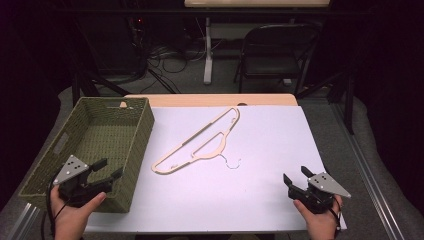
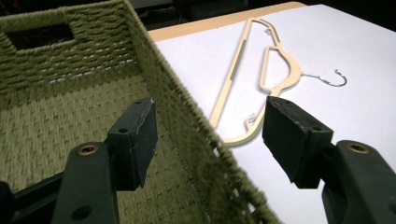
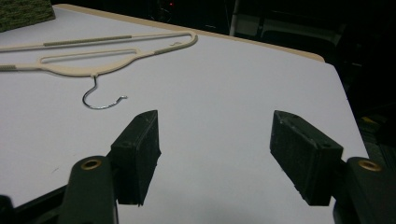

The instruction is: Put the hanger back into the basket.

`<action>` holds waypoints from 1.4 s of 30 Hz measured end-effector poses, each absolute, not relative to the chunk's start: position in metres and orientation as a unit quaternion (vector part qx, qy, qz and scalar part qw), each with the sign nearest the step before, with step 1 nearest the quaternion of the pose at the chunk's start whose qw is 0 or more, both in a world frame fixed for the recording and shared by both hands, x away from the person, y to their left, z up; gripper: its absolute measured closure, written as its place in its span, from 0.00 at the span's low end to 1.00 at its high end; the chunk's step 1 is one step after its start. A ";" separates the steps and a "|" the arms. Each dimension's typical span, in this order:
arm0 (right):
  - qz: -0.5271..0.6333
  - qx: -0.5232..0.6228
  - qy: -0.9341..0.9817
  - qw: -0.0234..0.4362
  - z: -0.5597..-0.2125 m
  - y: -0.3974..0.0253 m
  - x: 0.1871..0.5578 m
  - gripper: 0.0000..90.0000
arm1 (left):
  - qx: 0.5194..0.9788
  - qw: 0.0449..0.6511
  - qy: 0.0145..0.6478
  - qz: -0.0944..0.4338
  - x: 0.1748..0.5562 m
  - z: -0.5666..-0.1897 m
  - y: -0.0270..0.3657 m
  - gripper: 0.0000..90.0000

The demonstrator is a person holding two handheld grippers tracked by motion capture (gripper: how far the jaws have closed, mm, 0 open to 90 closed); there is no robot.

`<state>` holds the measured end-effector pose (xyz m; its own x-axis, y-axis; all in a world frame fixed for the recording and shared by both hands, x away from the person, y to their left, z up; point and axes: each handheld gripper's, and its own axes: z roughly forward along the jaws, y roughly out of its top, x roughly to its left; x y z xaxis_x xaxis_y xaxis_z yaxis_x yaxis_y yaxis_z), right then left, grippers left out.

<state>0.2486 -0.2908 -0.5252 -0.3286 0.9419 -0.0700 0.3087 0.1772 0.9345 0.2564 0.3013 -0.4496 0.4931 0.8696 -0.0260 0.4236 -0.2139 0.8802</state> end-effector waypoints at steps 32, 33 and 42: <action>0.452 0.445 0.691 0.346 -0.524 -0.286 0.249 0.37 | 0.791 0.446 0.377 0.184 0.315 -0.431 0.210 0.41; 0.454 0.444 0.690 0.347 -0.524 -0.286 0.250 0.37 | 0.793 0.442 0.377 0.183 0.316 -0.431 0.210 0.41; 0.451 0.443 0.695 0.343 -0.524 -0.285 0.250 0.37 | 0.809 0.415 0.378 0.176 0.330 -0.433 0.199 0.41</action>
<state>0.2504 -0.2846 -0.5239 -0.3726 0.9249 -0.0757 0.3064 0.1995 0.9308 0.3300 0.1993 -0.4332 0.6528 0.7569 -0.0292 0.4646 -0.3696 0.8047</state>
